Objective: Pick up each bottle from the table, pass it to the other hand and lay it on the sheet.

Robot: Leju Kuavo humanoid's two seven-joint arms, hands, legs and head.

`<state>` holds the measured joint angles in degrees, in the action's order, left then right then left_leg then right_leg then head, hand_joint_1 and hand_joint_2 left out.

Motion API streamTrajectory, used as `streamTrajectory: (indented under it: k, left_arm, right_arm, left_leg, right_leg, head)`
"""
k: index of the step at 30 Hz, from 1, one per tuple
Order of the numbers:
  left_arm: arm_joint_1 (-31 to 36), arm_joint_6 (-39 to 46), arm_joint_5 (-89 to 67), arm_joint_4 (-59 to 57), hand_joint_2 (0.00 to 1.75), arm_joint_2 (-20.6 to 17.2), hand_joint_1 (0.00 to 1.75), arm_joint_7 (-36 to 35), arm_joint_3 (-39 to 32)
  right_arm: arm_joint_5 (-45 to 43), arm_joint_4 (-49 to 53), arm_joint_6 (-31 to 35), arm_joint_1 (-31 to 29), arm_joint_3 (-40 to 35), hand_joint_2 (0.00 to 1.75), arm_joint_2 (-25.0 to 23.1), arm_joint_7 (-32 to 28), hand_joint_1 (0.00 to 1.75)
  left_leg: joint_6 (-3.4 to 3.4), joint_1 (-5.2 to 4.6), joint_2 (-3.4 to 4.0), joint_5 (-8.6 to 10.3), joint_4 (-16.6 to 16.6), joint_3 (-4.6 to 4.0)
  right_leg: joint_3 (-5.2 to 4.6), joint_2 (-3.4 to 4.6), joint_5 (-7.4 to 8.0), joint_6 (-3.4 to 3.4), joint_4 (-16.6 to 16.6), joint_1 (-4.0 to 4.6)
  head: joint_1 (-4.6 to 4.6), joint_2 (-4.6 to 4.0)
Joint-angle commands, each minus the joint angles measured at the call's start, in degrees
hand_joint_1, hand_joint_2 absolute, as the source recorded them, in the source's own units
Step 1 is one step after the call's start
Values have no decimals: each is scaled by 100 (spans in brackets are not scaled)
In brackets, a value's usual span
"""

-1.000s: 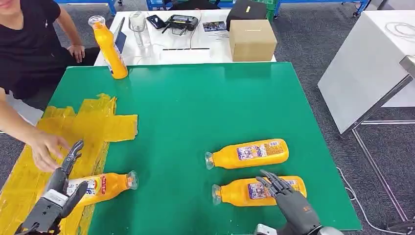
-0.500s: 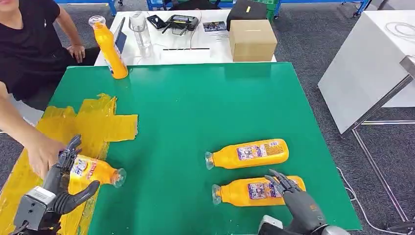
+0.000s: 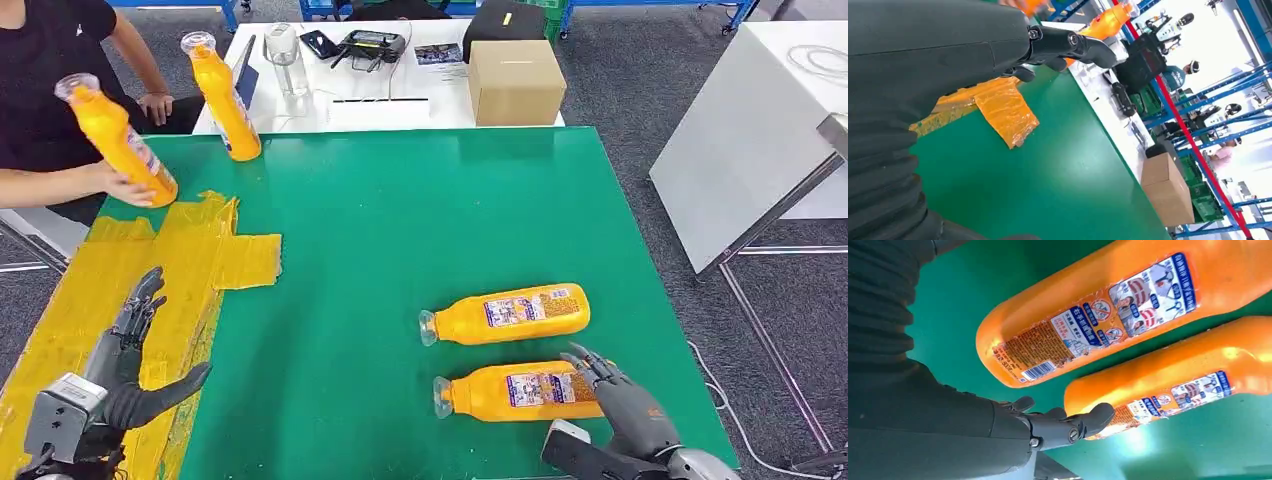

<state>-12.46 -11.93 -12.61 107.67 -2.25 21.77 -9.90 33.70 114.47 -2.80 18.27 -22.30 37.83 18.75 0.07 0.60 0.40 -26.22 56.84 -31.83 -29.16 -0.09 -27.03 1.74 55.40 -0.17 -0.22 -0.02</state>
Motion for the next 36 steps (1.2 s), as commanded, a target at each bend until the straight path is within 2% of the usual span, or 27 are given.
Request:
streamTrajectory:
  k: [1,6,13,27,34,35,36]
  left_arm:
    - [164,-13,31,-305,175,-77,0,-27,133]
    - [204,-4,77,-356,175,-110,0,-45,173]
    - [427,-31,184,-542,175,-188,0,-69,254]
    - [740,-74,301,-789,175,-264,0,-101,409]
    - [1160,-110,374,-1161,175,-304,0,-98,590]
    - [1270,-103,384,-1258,175,-315,0,-99,651]
    - [1347,-82,403,-1329,175,-324,0,-98,696]
  right_arm:
    - [-33,-384,-35,-164,64,175,-166,-29,0]
    - [-30,-532,-215,-212,205,175,-212,-50,0]
    - [-12,-1121,-713,-740,245,175,-268,-184,0]
    - [323,-2045,-1524,-1706,-315,175,-300,-522,0]
    - [53,-2273,-2303,-2330,-1144,175,477,-878,2]
    - [-89,-2284,-2402,-2394,-1273,175,616,-964,38]
    - [-173,-2285,-2443,-2460,-1410,175,714,-1021,136]
  left_leg:
    - [1,0,-7,2,-10,11]
    - [2,-1,-7,3,-9,9]
    - [2,2,0,5,-11,13]
    - [2,2,1,5,-11,17]
    - [5,-3,-7,7,-5,10]
    - [5,-3,-8,7,-4,8]
    - [6,-3,-9,8,-5,11]
  right_leg:
    - [13,-4,2,-1,-11,1]
    - [11,-5,2,-1,-10,0]
    - [15,3,8,-1,-15,2]
    - [19,3,7,-2,-15,2]
    - [13,-4,5,1,-6,-2]
    - [10,-5,5,1,-5,-3]
    - [15,-5,7,1,-8,-2]
  head:
    - [0,0]
    - [2,0]
    - [0,0]
    - [2,0]
    - [0,0]
    - [0,0]
    - [2,0]
